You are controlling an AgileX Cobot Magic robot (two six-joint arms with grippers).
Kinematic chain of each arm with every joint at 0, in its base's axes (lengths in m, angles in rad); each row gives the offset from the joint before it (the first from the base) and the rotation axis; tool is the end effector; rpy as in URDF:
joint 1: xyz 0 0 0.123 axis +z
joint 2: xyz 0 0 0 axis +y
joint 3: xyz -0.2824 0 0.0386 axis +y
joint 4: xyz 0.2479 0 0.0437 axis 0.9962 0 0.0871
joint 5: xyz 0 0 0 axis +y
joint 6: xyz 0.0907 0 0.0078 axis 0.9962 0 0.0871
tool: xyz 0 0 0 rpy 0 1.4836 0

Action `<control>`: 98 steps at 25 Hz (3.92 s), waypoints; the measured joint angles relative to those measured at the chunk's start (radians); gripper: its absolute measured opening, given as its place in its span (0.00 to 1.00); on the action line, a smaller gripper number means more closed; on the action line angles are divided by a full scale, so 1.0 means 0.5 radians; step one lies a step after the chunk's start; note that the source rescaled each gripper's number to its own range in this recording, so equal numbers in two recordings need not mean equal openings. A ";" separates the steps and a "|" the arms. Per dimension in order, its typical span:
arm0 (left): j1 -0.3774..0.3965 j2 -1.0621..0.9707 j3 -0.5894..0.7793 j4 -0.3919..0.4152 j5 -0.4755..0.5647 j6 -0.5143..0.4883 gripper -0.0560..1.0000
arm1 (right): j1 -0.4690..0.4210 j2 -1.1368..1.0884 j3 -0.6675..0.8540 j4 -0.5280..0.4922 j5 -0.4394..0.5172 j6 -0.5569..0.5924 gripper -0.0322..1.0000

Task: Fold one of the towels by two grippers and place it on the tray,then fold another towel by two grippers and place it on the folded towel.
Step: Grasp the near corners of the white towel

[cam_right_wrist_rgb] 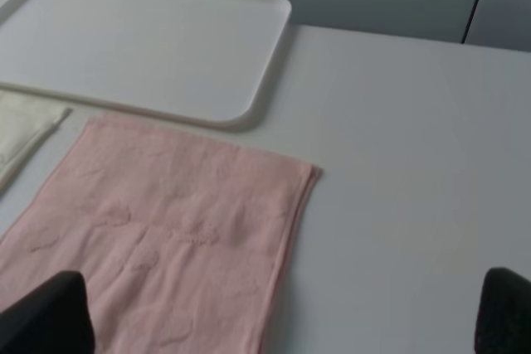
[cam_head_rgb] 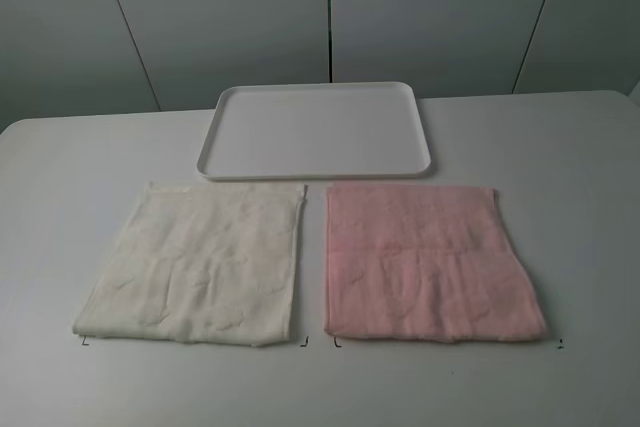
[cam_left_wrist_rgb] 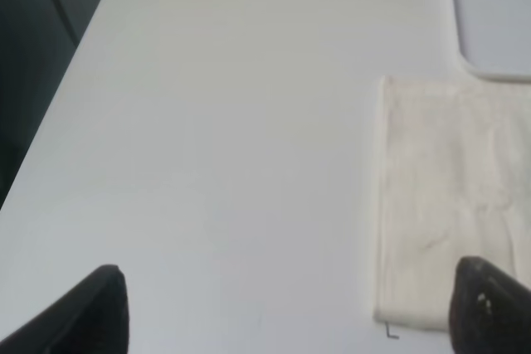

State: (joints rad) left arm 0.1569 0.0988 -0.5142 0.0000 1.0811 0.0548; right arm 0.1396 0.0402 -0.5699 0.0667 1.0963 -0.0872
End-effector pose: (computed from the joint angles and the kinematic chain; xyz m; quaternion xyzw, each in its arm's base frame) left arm 0.0080 0.0013 0.2794 -0.0449 0.8783 0.0503 0.4734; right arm -0.0088 0.0042 0.2939 -0.0990 0.8485 0.0468 0.5177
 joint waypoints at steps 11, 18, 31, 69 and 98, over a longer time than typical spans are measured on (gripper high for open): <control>0.000 0.955 -0.255 -0.264 -0.034 0.830 0.99 | 0.000 1.056 -0.434 0.178 -0.029 -0.558 1.00; -0.041 1.488 -0.413 -0.268 -0.059 1.550 0.99 | 0.130 1.727 -0.630 0.524 -0.046 -1.088 1.00; -0.357 2.194 -0.413 -0.108 -0.434 2.308 0.99 | 1.030 2.652 -0.729 0.267 -0.379 -1.250 1.00; -0.655 3.062 -0.116 0.103 -0.975 2.653 0.99 | 1.424 3.266 -0.747 0.364 -0.464 -1.486 1.00; -0.655 3.206 0.001 0.130 -1.194 2.784 0.99 | 1.848 3.801 -1.186 0.216 -0.622 -1.297 1.00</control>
State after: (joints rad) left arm -0.1704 1.7015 -0.5138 0.0649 0.4841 1.4466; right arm 1.0638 1.9408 -1.1630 0.1746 0.7854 -0.7354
